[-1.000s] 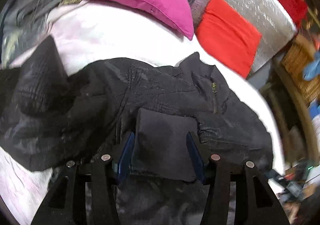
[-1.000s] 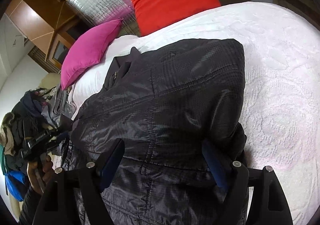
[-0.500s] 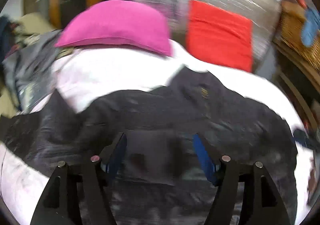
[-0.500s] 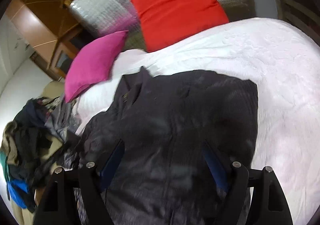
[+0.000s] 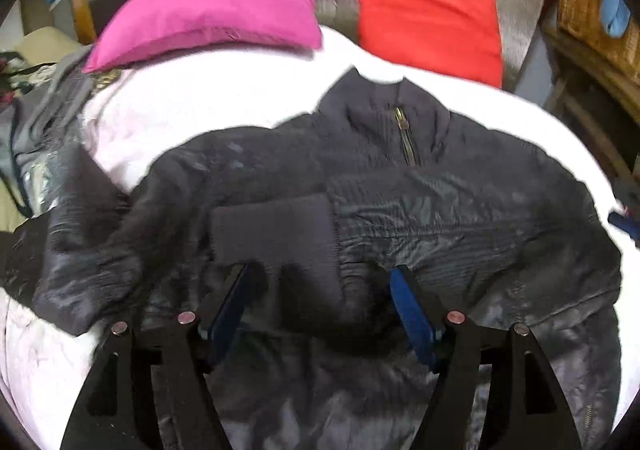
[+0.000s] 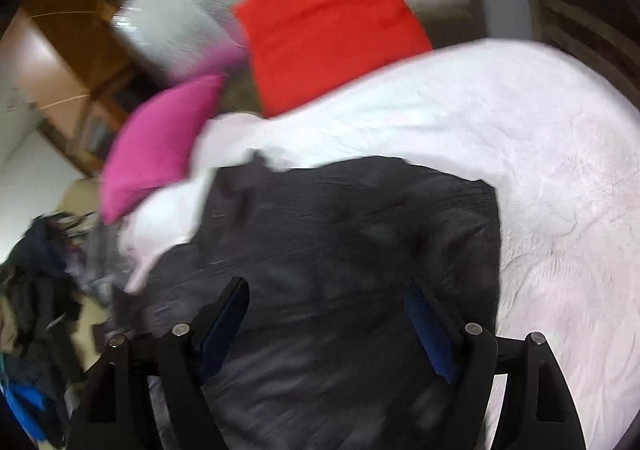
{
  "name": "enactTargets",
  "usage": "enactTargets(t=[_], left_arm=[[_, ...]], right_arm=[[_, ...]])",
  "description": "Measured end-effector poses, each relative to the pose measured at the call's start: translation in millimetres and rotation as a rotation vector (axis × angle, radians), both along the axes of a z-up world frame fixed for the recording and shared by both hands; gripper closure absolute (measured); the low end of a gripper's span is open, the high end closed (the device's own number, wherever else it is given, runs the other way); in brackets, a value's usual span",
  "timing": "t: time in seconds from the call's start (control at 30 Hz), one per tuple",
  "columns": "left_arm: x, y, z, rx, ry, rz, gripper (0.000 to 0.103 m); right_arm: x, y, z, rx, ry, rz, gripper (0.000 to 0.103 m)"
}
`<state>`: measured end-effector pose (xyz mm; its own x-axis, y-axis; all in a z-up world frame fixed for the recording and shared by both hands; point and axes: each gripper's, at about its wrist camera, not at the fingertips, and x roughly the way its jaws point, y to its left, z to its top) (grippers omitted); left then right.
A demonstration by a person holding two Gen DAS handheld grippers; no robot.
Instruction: Fold large clothes
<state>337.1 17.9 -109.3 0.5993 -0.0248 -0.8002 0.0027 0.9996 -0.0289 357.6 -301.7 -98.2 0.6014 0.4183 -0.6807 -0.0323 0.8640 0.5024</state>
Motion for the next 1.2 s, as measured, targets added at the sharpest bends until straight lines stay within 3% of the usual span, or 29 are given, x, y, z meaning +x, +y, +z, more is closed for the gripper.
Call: enactTargets(t=[0.07, 0.2, 0.27, 0.4, 0.5, 0.7, 0.77, 0.83, 0.97, 1.2], left_arm=[[-12, 15, 9, -0.048, -0.011, 0.024, 0.03], [-36, 55, 24, -0.197, -0.012, 0.085, 0.029], [-48, 69, 24, -0.259, -0.011, 0.093, 0.027], [-82, 139, 37, -0.42, -0.068, 0.164, 0.018], [-108, 203, 35, -0.563, -0.111, 0.269, 0.017], [-150, 342, -5, -0.755, -0.162, 0.567, 0.017], [-156, 378, -16, -0.8, -0.18, 0.647, 0.017], [-156, 408, -24, -0.815, -0.194, 0.684, 0.017], [-146, 445, -29, -0.763, -0.221, 0.733, 0.017], [-106, 471, -52, -0.759, -0.189, 0.772, 0.017]], right_arm=[[-21, 9, -2, -0.007, 0.002, 0.031, 0.02], [-18, 24, -42, -0.116, 0.121, 0.044, 0.018], [-19, 26, -36, -0.14, 0.114, 0.025, 0.018], [-52, 39, 11, -0.1, -0.026, 0.011, 0.018], [-102, 66, 24, -0.102, -0.134, 0.055, 0.018], [-186, 136, -6, -0.292, -0.242, 0.131, 0.018], [-193, 149, -20, -0.311, -0.218, 0.157, 0.018], [-195, 155, -32, -0.338, -0.198, 0.162, 0.018], [-193, 144, -44, -0.341, -0.152, 0.123, 0.018], [-208, 132, -29, -0.323, -0.164, 0.069, 0.018]])
